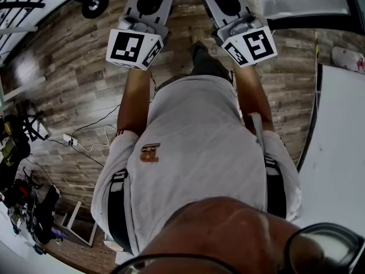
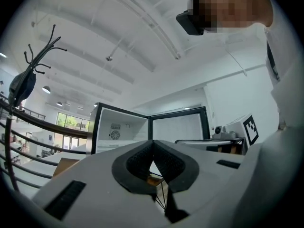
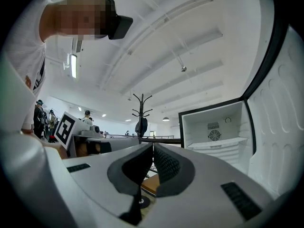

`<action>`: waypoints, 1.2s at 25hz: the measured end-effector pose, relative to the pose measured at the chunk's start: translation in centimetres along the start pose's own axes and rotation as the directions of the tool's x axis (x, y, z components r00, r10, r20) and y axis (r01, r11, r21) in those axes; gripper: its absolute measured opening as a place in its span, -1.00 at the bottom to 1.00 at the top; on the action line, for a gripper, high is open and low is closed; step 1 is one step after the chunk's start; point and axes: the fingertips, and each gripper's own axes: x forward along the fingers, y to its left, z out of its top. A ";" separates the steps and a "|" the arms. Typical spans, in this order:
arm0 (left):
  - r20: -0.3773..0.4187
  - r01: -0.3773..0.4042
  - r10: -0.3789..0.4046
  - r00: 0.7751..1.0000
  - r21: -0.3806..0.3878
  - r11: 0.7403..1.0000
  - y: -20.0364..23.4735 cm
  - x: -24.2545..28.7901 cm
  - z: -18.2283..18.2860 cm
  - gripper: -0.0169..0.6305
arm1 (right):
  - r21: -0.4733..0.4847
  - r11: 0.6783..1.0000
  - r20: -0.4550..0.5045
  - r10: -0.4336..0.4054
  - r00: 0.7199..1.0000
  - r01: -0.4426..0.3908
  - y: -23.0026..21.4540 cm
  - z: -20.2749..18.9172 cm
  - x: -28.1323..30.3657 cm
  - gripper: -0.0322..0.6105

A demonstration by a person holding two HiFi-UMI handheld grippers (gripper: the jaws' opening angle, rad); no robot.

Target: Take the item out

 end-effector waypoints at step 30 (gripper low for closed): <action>-0.053 -0.162 0.163 0.985 0.021 0.986 16.8 32.7 -8.9 -0.89 | -0.043 0.996 -0.111 -0.076 0.991 0.072 -34.0 -6.9 16.8 -0.79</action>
